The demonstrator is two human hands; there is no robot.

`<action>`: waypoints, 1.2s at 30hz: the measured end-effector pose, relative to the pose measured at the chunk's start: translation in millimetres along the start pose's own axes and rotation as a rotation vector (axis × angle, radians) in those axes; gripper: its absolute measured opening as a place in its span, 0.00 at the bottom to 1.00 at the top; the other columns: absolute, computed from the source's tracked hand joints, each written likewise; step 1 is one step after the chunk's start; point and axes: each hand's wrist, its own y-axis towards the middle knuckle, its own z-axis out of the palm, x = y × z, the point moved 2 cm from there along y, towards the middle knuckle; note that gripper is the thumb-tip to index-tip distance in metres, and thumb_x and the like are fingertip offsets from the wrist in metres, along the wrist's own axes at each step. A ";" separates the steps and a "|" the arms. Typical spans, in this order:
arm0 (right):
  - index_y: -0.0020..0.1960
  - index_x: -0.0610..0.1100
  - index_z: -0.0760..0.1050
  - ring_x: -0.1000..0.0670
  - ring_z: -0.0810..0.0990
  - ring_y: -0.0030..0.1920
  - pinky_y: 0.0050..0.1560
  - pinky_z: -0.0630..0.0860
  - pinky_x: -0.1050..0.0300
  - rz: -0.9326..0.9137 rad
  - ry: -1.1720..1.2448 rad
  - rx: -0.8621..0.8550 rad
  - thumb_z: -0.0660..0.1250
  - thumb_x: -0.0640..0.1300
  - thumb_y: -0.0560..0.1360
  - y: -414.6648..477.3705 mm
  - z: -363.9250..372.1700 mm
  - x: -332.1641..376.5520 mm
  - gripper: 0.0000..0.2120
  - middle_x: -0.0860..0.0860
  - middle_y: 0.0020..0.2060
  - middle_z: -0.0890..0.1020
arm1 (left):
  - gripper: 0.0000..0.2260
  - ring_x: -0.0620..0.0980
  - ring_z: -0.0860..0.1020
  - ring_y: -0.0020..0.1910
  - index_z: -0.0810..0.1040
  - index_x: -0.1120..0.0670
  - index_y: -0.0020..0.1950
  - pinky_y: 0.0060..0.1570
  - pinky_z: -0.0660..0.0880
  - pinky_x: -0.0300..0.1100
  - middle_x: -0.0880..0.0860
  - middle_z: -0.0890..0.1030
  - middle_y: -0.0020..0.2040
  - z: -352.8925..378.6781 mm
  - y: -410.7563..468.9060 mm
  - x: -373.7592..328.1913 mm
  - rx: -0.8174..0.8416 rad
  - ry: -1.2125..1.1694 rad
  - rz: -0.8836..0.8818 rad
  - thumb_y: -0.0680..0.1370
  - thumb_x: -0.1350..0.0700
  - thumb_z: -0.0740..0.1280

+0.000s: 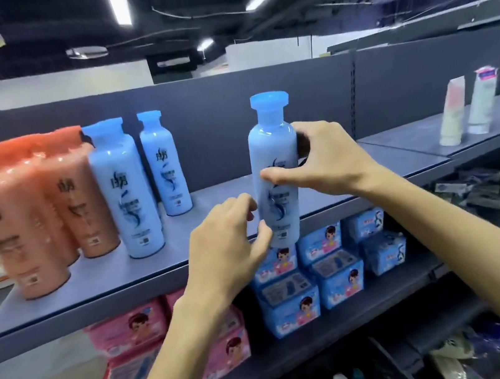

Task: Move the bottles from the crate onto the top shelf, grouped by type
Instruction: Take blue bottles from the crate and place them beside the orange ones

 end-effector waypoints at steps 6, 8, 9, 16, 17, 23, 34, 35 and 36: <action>0.44 0.47 0.79 0.58 0.80 0.36 0.38 0.79 0.57 -0.016 -0.012 -0.024 0.75 0.63 0.64 41.2 9.2 11.7 0.20 0.56 0.37 0.83 | 0.08 0.45 0.76 0.46 0.74 0.47 0.52 0.39 0.75 0.45 0.43 0.78 0.44 -12.3 12.0 17.7 0.032 0.088 -0.023 0.75 0.47 0.64; 0.44 0.47 0.79 0.57 0.81 0.37 0.37 0.79 0.59 -0.008 -0.006 -0.012 0.75 0.61 0.65 51.0 18.2 12.1 0.19 0.56 0.37 0.83 | 0.09 0.45 0.76 0.46 0.73 0.46 0.53 0.41 0.75 0.46 0.43 0.77 0.45 -15.0 13.4 23.6 0.051 0.116 -0.038 0.75 0.46 0.63; 0.44 0.48 0.79 0.56 0.81 0.37 0.35 0.79 0.59 0.000 0.000 0.001 0.75 0.61 0.65 55.0 22.8 11.2 0.18 0.55 0.37 0.83 | 0.09 0.45 0.75 0.47 0.73 0.46 0.53 0.42 0.76 0.46 0.43 0.77 0.45 -15.8 13.3 26.4 0.061 0.127 -0.046 0.75 0.46 0.63; 0.39 0.47 0.77 0.56 0.79 0.35 0.32 0.73 0.62 0.012 -0.042 0.079 0.74 0.62 0.65 72.3 50.4 5.4 0.19 0.55 0.35 0.82 | 0.11 0.44 0.75 0.48 0.73 0.46 0.55 0.43 0.75 0.46 0.43 0.78 0.46 -17.0 11.8 45.3 0.090 0.172 -0.097 0.76 0.45 0.63; 0.39 0.48 0.76 0.56 0.79 0.35 0.32 0.72 0.62 0.017 -0.044 0.087 0.75 0.62 0.65 73.5 54.2 4.4 0.18 0.55 0.34 0.81 | 0.11 0.44 0.75 0.48 0.73 0.46 0.55 0.43 0.75 0.45 0.43 0.78 0.46 -16.5 12.0 47.2 0.092 0.176 -0.100 0.76 0.44 0.62; 0.42 0.49 0.78 0.60 0.79 0.35 0.30 0.70 0.68 0.098 0.006 0.076 0.74 0.63 0.66 73.2 70.1 -6.4 0.18 0.57 0.36 0.82 | 0.10 0.45 0.75 0.47 0.74 0.47 0.54 0.42 0.75 0.45 0.43 0.76 0.46 -10.6 13.9 53.1 0.071 0.160 -0.125 0.76 0.45 0.62; 0.59 0.45 0.77 0.54 0.82 0.53 0.55 0.80 0.56 0.109 -0.094 0.247 0.77 0.56 0.69 22.3 98.5 -30.0 0.24 0.53 0.54 0.84 | 0.10 0.46 0.76 0.47 0.75 0.48 0.53 0.43 0.74 0.45 0.44 0.78 0.48 -3.7 14.9 69.0 0.068 0.145 -0.135 0.76 0.45 0.63; 0.60 0.45 0.76 0.54 0.82 0.53 0.56 0.80 0.55 0.113 -0.082 0.251 0.78 0.55 0.70 18.7 101.6 -30.8 0.24 0.52 0.55 0.84 | 0.10 0.46 0.76 0.47 0.75 0.48 0.53 0.43 0.75 0.45 0.44 0.78 0.48 -3.6 14.4 71.4 0.070 0.142 -0.136 0.76 0.45 0.63; 0.61 0.44 0.76 0.52 0.83 0.53 0.56 0.80 0.53 0.115 -0.078 0.253 0.78 0.53 0.70 16.1 104.1 -31.1 0.24 0.51 0.56 0.84 | 0.10 0.46 0.76 0.47 0.75 0.48 0.53 0.43 0.75 0.45 0.44 0.78 0.47 -3.6 14.0 73.7 0.072 0.141 -0.139 0.76 0.45 0.63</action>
